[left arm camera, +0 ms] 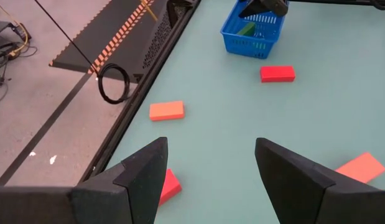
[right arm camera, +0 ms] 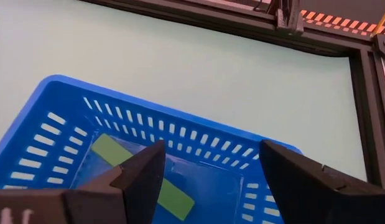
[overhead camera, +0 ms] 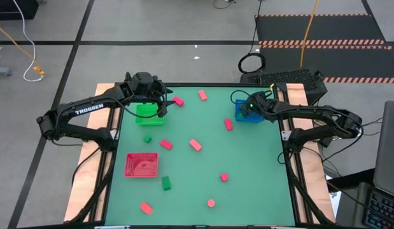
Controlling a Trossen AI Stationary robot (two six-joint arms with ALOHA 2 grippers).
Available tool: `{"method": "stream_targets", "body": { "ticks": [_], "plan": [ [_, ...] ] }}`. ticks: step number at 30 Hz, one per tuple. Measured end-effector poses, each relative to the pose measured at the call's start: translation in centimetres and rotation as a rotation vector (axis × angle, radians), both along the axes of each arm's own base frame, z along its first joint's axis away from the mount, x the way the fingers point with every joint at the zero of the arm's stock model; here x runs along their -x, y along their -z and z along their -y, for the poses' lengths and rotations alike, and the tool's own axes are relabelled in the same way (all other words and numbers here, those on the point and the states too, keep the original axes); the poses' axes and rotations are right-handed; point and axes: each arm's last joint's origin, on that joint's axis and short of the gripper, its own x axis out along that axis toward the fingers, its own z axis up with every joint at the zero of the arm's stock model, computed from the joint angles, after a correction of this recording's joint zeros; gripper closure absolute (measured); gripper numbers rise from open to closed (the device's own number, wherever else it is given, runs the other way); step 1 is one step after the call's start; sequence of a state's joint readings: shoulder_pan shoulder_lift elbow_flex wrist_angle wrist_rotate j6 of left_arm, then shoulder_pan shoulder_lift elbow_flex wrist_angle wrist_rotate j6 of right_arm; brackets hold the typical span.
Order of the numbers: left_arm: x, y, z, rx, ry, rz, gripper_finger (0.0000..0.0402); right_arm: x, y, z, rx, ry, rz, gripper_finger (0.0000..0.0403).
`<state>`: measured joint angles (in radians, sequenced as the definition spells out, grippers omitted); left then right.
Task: Sort & place blocks by color
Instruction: Adjust the blue bin
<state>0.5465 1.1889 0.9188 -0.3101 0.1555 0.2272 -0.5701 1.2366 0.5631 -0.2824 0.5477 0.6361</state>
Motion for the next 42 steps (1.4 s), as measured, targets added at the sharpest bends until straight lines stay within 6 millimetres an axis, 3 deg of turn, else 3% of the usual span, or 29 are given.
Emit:
{"method": "stream_targets", "body": {
  "ticks": [8, 22, 42],
  "plan": [
    [0.0, 0.0, 0.0, 0.001, 0.0, 0.0, 0.0158, 1.0, 2.0, 0.2, 0.038, -0.041, 0.07, 0.0149],
    [0.0, 0.0, 0.0, -0.007, 0.005, -0.003, 0.0158, 0.0, 0.1, -0.1, 0.046, -0.196, 0.193, 0.0149],
    [0.0, 0.0, 0.0, -0.003, 0.002, -0.001, 0.0158, -1.2, 0.2, -2.3, 0.035, -0.308, 0.152, 0.0149]
  ]
}}
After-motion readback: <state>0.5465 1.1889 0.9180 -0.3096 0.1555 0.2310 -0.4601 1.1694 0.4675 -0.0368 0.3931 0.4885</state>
